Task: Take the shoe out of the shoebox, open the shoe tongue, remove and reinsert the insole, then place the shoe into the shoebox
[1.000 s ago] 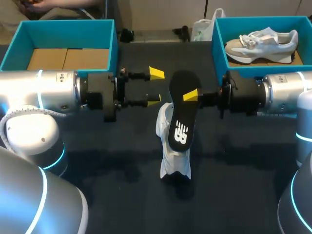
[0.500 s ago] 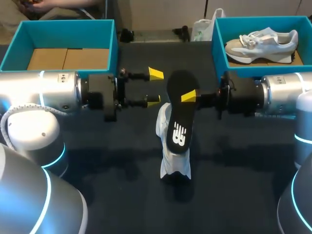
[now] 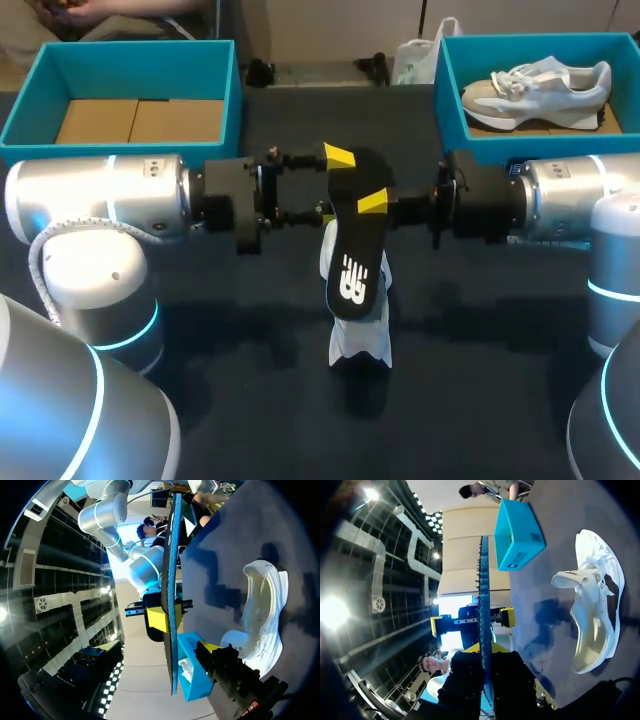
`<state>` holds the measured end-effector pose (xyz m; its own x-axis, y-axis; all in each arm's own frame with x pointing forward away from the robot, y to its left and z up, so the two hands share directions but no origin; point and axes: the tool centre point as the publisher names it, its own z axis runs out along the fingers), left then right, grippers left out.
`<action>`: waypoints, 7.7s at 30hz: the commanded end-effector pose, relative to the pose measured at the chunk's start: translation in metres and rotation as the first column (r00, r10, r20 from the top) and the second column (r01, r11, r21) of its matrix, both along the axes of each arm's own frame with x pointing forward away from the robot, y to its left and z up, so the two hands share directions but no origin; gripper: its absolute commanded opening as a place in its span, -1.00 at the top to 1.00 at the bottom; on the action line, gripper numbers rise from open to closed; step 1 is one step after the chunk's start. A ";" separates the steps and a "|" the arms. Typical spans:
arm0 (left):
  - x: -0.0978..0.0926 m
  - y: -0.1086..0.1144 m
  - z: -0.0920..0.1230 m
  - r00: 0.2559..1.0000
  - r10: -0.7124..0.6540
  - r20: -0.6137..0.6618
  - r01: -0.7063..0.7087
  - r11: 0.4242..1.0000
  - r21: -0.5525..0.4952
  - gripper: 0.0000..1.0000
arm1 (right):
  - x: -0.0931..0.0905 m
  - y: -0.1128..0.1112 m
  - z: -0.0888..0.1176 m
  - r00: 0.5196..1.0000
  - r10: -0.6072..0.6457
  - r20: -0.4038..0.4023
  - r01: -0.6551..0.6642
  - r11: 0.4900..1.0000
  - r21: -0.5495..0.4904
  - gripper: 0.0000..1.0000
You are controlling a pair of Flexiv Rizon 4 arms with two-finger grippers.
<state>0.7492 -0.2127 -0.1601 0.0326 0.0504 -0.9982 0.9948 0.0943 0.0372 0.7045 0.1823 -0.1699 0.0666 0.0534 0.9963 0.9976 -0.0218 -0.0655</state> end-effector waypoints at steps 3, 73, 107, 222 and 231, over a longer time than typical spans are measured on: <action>0.002 -0.010 -0.003 1.000 0.001 -0.005 -0.001 1.000 -0.001 -0.67 | 0.000 0.004 -0.001 1.000 -0.001 0.003 0.001 1.000 -0.001 1.00; -0.024 0.022 -0.014 0.895 0.006 -0.446 0.015 0.999 0.044 1.00 | -0.006 -0.071 0.017 0.706 0.139 0.695 0.097 0.952 -0.289 -1.00; -0.047 0.029 0.003 0.738 -0.062 -0.672 0.113 0.993 0.033 1.00 | -0.008 -0.102 0.020 0.385 0.481 0.788 0.116 0.822 -0.558 -1.00; -0.108 0.002 -0.089 0.398 -0.042 -0.917 -0.011 0.999 -0.050 1.00 | 0.005 -0.075 -0.163 -0.180 0.829 0.530 0.148 0.555 -0.818 -1.00; -0.109 0.001 -0.094 0.397 -0.028 -0.917 -0.026 0.999 -0.042 1.00 | 0.004 -0.074 -0.166 -0.178 0.833 0.524 0.136 0.548 -0.825 -1.00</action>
